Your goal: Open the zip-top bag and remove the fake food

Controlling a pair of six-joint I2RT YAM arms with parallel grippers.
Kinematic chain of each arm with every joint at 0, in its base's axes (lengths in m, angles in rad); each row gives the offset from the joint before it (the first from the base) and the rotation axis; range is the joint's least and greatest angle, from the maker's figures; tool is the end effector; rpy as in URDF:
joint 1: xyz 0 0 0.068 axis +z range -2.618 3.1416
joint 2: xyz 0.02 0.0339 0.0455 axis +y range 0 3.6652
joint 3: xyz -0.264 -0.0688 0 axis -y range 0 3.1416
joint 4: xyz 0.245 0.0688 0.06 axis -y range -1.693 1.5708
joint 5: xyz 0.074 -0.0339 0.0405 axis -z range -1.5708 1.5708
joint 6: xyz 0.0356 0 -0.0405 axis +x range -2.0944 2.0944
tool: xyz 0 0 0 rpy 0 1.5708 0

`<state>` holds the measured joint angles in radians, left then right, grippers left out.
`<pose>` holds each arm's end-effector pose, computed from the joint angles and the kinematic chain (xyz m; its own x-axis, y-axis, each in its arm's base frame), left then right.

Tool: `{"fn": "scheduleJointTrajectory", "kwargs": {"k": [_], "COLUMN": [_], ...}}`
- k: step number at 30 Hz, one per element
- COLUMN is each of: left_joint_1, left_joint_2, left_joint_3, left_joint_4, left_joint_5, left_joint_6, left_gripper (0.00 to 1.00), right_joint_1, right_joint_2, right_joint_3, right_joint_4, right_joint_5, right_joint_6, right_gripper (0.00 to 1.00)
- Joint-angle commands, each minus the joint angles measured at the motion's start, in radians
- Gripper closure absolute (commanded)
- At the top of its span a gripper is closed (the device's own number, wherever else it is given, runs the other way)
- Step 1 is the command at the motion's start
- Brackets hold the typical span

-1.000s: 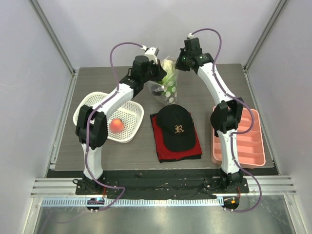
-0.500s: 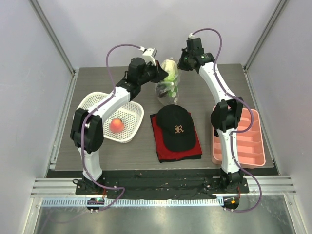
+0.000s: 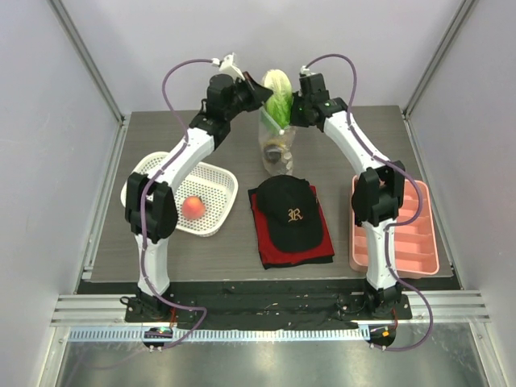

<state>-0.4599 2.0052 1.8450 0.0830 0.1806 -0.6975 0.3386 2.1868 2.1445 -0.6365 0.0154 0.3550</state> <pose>0.4374 -0.2238 0.3647 -0.4365 -0.4889 -0.7553 0.4133 0.6367 -0.6510 0.4767 0.1673 0.3098 -0.6668 0.1336 -0.7332 -0.0950 0.9605 0.2615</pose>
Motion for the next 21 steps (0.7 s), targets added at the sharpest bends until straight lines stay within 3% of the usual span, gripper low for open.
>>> {"fn": "scheduleJointTrajectory", "kwargs": {"k": [1,4,10,16,20,21], "left_joint_1": [0.030,0.041,0.115,0.280,0.389,0.417], "left_joint_2": [0.049,0.063,-0.060,-0.339,-0.537,-0.574], "left_joint_3": [0.100,0.125,0.034,-0.212,-0.433,-0.472], "left_joint_4": [0.122,0.121,0.106,-0.041,-0.129,-0.226], "left_joint_5": [-0.061,-0.049,0.014,0.161,0.198,0.165], "left_joint_6": [-0.155,-0.143,-0.243,-0.298,-0.260,-0.249], "left_gripper": [1.00,1.00,1.00,1.00,1.00,1.00], "right_joint_1": [0.027,0.022,0.019,0.016,0.013,0.013], "right_joint_2": [-0.091,-0.093,-0.029,0.021,0.030,0.030], "right_joint_3": [0.012,0.011,0.127,0.190,0.193,0.190], "right_joint_4": [0.049,0.044,0.043,0.032,0.032,0.032], "right_joint_5": [0.043,0.063,0.043,0.031,0.021,0.017], "right_joint_6": [-0.021,-0.024,-0.021,-0.037,-0.040,-0.039], "right_gripper": [0.98,0.98,0.99,0.99,0.99,0.99]}}
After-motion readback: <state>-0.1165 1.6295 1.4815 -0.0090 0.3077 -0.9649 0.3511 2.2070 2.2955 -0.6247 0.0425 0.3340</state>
